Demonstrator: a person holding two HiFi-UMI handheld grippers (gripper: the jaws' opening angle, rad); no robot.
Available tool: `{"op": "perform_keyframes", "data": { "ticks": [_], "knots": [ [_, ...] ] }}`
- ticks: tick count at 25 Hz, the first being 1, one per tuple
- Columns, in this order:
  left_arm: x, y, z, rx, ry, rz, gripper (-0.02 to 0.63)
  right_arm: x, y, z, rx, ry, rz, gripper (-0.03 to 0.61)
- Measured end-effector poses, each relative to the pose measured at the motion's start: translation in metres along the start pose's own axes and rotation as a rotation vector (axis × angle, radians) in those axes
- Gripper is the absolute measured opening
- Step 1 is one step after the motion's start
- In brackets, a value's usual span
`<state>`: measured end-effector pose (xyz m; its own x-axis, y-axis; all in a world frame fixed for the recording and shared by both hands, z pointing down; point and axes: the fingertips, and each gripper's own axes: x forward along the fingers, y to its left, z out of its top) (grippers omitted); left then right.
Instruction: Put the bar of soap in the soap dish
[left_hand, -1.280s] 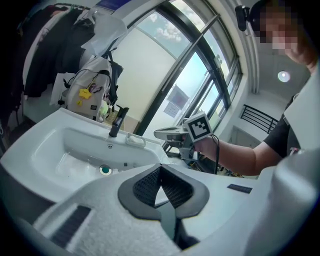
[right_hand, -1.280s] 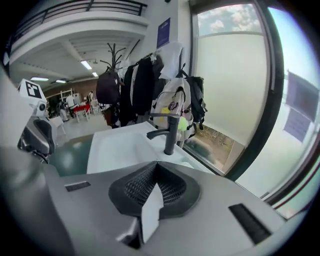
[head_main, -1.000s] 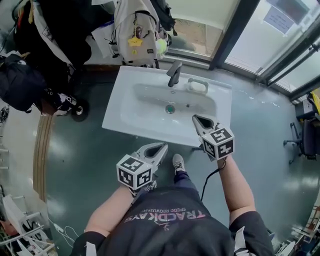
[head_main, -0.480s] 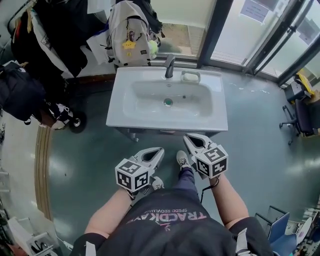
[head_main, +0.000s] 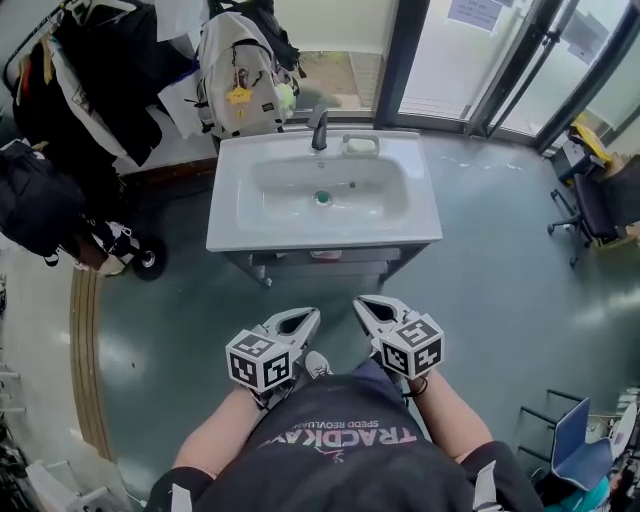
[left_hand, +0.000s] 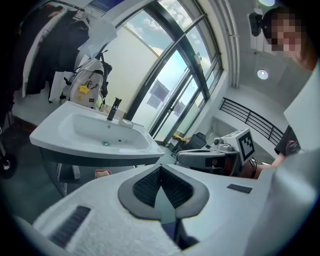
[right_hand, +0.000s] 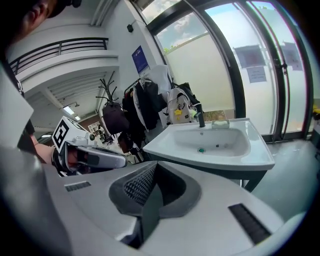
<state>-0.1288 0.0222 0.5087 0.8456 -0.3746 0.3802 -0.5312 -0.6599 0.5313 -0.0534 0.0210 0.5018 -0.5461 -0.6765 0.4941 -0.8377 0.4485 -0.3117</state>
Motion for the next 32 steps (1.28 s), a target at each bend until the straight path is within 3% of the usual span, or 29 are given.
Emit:
{"op": "perform_keyframes", "data": {
  "ticks": [16, 32],
  "knots": [
    [0.006, -0.035, -0.024, 0.009, 0.033, -0.021, 0.009, -0.029, 0.035, -0.044, 0.073, 0.004, 0.049, 0.011],
    [0.006, -0.035, -0.02, 0.011, 0.024, -0.044, 0.009, -0.027, 0.038, -0.042, 0.063, 0.02, 0.043, 0.011]
  ]
}}
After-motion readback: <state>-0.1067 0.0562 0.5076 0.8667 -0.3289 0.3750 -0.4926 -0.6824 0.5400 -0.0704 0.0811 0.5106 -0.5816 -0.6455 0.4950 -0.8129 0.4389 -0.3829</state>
